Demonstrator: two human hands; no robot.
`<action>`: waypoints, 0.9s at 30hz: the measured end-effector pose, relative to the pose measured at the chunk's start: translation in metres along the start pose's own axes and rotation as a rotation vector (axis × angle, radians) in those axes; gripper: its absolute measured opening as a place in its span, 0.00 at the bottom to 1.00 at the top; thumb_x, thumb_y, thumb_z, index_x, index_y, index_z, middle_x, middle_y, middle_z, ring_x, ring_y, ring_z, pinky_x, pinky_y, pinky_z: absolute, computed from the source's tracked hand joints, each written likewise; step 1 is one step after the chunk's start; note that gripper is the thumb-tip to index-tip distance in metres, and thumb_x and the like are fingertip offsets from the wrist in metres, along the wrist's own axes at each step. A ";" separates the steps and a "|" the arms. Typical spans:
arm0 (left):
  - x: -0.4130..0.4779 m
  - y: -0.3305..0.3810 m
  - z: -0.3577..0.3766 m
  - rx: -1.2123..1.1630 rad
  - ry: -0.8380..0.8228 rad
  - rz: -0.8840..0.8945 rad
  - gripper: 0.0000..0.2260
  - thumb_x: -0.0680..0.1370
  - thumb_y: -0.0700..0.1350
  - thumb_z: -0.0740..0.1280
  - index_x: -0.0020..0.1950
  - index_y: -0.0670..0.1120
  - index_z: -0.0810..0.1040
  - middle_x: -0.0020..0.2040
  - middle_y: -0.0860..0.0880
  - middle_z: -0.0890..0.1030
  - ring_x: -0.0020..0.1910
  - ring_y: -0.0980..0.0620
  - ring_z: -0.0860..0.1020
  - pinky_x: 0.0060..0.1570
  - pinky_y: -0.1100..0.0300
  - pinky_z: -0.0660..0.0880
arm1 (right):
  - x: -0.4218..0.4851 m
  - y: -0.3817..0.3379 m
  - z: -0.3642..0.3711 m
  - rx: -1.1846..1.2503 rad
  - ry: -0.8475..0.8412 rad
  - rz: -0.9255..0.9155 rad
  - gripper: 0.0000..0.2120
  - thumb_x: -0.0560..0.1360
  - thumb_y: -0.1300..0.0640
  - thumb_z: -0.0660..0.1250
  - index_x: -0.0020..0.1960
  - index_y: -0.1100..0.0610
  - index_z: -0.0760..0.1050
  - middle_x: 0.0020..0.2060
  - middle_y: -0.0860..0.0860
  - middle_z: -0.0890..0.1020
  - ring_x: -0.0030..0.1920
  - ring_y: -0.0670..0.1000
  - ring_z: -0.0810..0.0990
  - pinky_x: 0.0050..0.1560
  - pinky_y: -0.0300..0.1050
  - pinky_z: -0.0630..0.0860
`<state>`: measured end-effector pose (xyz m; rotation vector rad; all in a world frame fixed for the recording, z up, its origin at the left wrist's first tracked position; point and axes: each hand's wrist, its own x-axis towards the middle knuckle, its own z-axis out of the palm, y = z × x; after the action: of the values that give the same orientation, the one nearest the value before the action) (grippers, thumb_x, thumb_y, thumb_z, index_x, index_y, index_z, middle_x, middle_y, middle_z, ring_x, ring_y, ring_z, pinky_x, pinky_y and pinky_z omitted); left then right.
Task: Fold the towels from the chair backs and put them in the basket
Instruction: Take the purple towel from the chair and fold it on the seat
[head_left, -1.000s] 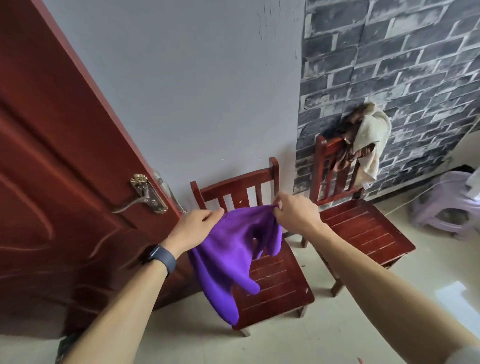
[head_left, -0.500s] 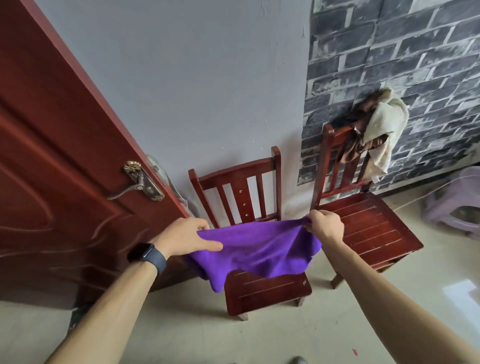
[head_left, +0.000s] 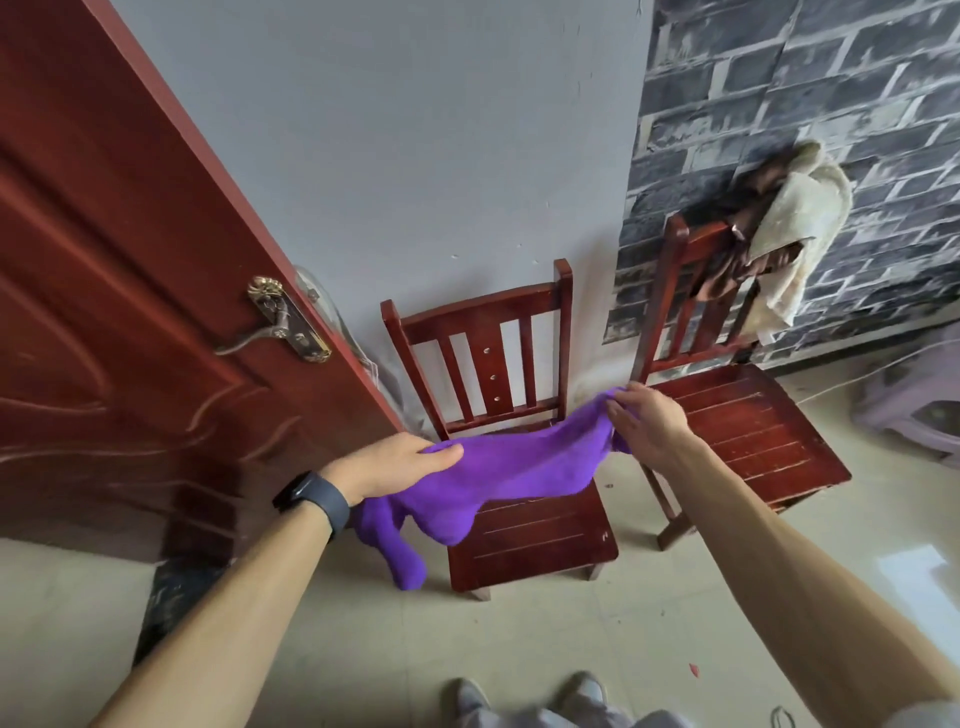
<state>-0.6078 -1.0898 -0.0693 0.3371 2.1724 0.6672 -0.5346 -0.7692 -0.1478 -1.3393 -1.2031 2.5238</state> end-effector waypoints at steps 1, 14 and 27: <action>-0.001 0.007 0.005 -0.133 -0.065 -0.014 0.26 0.74 0.68 0.65 0.53 0.47 0.84 0.48 0.51 0.86 0.50 0.51 0.83 0.59 0.55 0.75 | -0.004 -0.003 0.005 0.093 -0.140 -0.021 0.28 0.80 0.70 0.59 0.78 0.55 0.62 0.67 0.63 0.72 0.67 0.61 0.76 0.67 0.47 0.72; 0.003 0.046 0.011 -1.104 -0.068 0.075 0.19 0.74 0.62 0.68 0.53 0.49 0.86 0.46 0.46 0.85 0.44 0.47 0.85 0.40 0.56 0.79 | -0.012 0.094 -0.029 -0.577 -0.299 0.400 0.45 0.65 0.19 0.59 0.55 0.59 0.82 0.50 0.52 0.85 0.53 0.53 0.81 0.50 0.48 0.75; -0.008 0.027 -0.025 -1.165 0.002 0.158 0.25 0.71 0.63 0.73 0.61 0.48 0.82 0.55 0.44 0.82 0.54 0.44 0.81 0.57 0.49 0.75 | -0.003 0.105 0.040 -0.426 -0.261 0.370 0.24 0.73 0.39 0.68 0.59 0.56 0.76 0.52 0.53 0.81 0.53 0.53 0.78 0.51 0.49 0.71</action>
<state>-0.6216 -1.0802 -0.0360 -0.1261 1.4269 1.8400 -0.5295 -0.8681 -0.2008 -1.4609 -1.7754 2.8802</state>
